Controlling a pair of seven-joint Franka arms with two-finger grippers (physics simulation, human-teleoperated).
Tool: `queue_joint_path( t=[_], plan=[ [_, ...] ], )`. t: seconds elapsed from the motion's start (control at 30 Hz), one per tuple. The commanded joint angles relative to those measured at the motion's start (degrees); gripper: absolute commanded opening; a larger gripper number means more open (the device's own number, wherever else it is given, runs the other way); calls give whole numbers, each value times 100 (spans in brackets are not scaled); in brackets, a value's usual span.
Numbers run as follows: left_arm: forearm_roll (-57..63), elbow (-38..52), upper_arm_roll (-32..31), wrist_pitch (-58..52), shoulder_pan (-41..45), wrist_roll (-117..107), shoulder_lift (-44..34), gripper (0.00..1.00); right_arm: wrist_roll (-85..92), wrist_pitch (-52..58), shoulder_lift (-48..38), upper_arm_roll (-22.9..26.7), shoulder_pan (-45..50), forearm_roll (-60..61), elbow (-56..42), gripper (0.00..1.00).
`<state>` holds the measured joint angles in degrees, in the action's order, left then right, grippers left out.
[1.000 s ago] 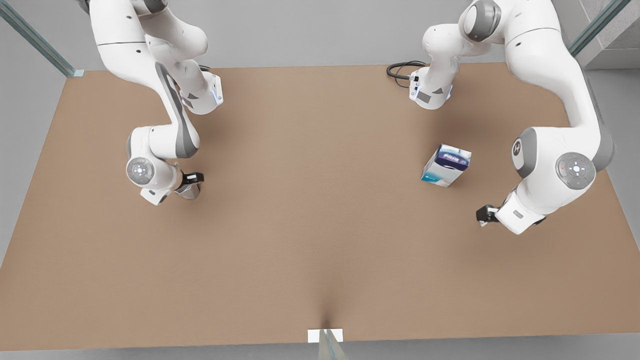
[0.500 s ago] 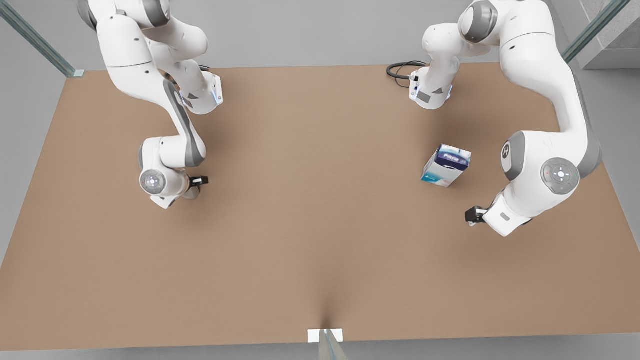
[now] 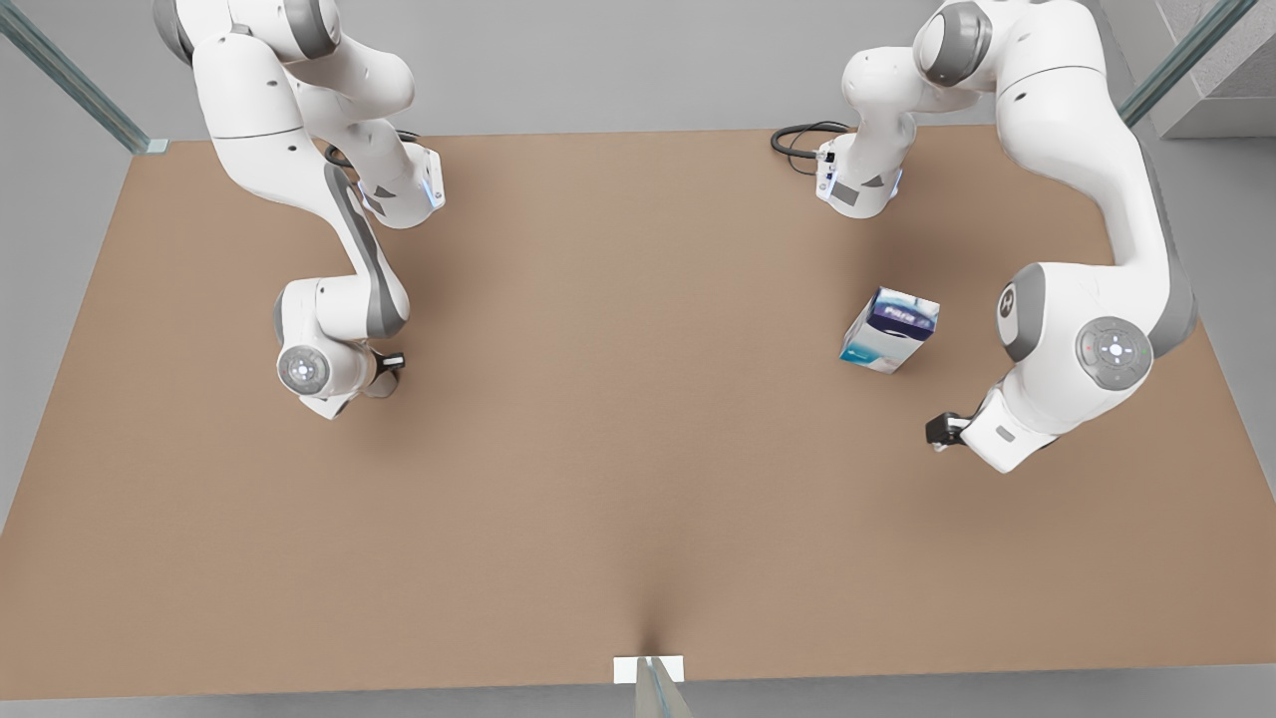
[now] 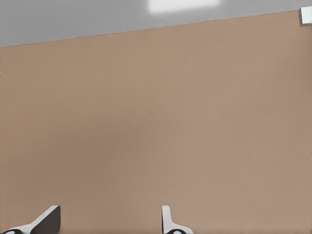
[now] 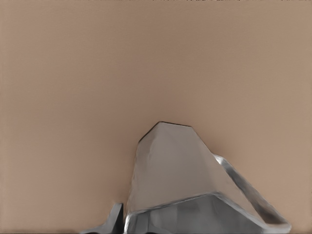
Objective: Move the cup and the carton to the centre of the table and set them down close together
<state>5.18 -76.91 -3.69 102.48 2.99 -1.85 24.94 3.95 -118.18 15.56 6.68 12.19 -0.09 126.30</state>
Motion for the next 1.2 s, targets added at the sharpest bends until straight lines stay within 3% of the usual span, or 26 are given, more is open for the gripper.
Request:
queue_joint_path(
  t=[0.0,0.27,0.47,0.77,0.83,1.1,1.13,1.17],
  plan=[
    [1,0,0,0,0,0,2,100,0,5,0,0,-6,0,0,21],
    [27,18,70,18,-18,62,-7,100,18,225,0,0,3,9,-246,21],
    [27,9,70,79,-18,35,19,100,141,392,26,-290,231,97,-1221,21],
    [36,9,35,88,0,9,55,100,-26,278,2021,-448,2139,1626,-3893,21],
    [36,0,35,79,0,9,55,100,-351,260,2645,-448,2437,1767,-4886,21],
    [36,0,35,53,9,26,55,100,-386,-540,3076,-439,2526,1767,-5036,21],
    [36,9,35,53,9,44,55,100,-386,-531,3076,-440,2517,1776,-5036,52],
    [54,9,35,53,0,123,46,100,-386,-531,3067,-448,2517,1776,-5036,100]
  ],
)
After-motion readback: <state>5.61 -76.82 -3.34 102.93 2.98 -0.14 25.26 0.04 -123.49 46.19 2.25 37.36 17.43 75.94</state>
